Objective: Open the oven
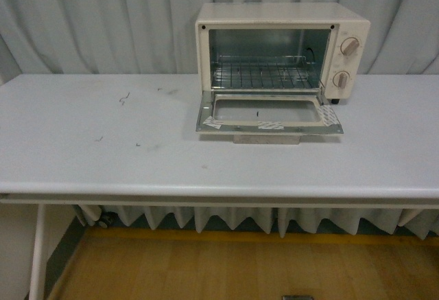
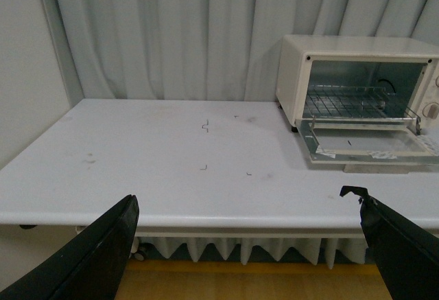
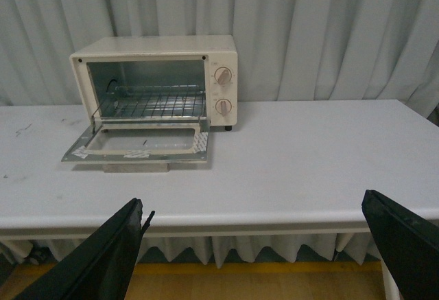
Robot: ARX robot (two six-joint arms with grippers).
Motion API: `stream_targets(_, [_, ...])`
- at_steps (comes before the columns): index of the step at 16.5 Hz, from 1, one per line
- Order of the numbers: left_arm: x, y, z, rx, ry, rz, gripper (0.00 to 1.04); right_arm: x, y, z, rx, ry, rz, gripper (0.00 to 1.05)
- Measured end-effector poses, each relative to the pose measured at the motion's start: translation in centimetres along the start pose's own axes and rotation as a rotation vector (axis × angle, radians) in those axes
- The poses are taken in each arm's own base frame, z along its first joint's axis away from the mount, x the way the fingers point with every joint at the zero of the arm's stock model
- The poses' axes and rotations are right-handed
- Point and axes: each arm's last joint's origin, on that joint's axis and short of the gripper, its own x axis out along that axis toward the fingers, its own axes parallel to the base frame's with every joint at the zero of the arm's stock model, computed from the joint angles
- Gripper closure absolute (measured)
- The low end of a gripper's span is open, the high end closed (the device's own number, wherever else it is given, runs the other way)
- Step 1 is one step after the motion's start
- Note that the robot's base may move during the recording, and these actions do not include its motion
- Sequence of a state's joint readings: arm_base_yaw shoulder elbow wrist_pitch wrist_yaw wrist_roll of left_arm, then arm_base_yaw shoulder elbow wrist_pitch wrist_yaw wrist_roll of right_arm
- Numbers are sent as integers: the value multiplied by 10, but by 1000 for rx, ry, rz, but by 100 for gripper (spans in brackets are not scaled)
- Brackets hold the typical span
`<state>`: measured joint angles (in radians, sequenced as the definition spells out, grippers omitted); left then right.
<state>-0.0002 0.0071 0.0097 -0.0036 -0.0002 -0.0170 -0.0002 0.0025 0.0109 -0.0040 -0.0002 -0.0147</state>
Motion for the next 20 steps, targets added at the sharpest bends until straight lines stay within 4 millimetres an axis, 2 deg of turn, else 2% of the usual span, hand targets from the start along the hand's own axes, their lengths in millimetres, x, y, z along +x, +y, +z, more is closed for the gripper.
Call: stream_targets(20, [0,0,0,0,0,0,7,0,0,0,0,0,0,6])
